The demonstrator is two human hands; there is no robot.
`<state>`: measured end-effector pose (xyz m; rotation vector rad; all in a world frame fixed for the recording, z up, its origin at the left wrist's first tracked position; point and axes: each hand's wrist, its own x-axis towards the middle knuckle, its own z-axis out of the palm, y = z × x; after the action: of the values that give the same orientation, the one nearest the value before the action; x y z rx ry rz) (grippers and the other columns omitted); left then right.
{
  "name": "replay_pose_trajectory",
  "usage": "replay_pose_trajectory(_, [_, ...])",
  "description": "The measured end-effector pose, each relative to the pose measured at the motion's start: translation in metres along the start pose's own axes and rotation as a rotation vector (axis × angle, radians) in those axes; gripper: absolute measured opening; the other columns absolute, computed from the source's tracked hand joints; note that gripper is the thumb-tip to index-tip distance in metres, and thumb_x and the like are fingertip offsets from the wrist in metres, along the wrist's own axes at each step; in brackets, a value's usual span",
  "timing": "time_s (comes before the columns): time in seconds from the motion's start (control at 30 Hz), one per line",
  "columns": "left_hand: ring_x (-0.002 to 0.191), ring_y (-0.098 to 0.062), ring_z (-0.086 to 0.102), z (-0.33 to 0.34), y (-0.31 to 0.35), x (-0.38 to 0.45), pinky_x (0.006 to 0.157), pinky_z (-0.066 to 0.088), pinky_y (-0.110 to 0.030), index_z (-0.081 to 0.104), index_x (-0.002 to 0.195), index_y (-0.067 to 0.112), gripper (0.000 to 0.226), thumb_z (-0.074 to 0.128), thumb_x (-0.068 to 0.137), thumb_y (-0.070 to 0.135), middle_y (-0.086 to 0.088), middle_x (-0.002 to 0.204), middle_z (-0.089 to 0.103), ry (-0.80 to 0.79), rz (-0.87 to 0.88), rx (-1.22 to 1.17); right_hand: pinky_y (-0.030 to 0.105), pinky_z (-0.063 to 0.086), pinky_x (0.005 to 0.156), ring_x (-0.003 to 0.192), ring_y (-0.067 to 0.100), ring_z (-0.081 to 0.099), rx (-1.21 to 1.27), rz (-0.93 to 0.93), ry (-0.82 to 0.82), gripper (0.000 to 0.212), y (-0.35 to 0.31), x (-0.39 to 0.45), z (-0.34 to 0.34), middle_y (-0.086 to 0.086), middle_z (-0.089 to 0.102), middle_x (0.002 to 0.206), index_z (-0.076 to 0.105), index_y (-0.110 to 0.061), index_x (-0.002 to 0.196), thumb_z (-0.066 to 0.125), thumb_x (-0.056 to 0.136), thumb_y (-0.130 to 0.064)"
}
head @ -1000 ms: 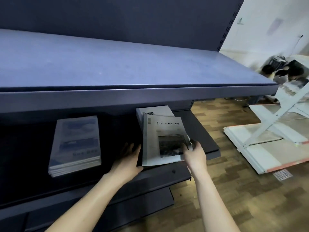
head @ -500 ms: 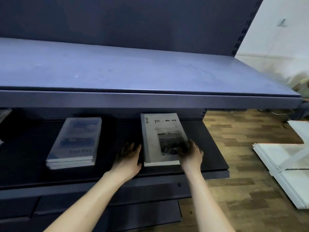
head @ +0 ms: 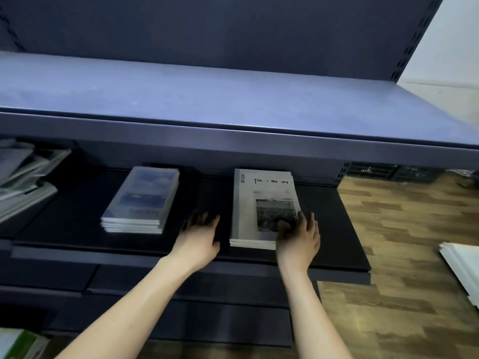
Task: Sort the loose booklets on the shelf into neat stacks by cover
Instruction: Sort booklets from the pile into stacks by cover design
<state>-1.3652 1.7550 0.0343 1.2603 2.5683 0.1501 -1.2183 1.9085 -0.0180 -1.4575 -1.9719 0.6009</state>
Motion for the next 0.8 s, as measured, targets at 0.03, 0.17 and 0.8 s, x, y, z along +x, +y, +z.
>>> replay_pose_trajectory(0.03, [0.15,-0.029,0.008,-0.001,-0.002,-0.003,0.12,0.02,-0.043,0.01,0.157,0.027,0.071,0.049,0.098,0.037,-0.004,0.163,0.01,0.017,-0.003,-0.005,0.05,0.022,0.119,0.149,0.03,0.022,0.035,-0.036,0.008,0.059,-0.008,-0.005,0.001,0.011,0.028,0.161,0.041,-0.012,0.149,0.057,0.097,-0.035])
replay_pose_trajectory(0.17, [0.148,-0.032,0.015,-0.006,-0.016,-0.016,0.116,0.029,-0.044,0.017,0.156,0.026,0.071,0.053,0.096,0.04,-0.006,0.161,0.018,0.102,-0.023,-0.027,0.05,0.026,0.118,0.146,0.029,0.029,0.129,-0.247,-0.158,0.059,-0.049,-0.031,0.014,0.01,0.037,0.156,0.044,-0.013,0.148,0.057,0.096,-0.038])
replay_pose_trajectory(0.8, [0.149,-0.032,0.009,-0.037,-0.235,-0.141,0.121,0.01,-0.043,0.021,0.155,0.018,0.07,0.049,0.096,0.047,-0.013,0.159,0.022,0.425,-0.383,-0.049,0.05,0.009,0.12,0.15,0.029,0.017,-0.146,-0.715,-0.565,0.063,-0.237,-0.2,0.097,0.005,0.028,0.161,0.037,-0.027,0.151,0.044,0.096,-0.057])
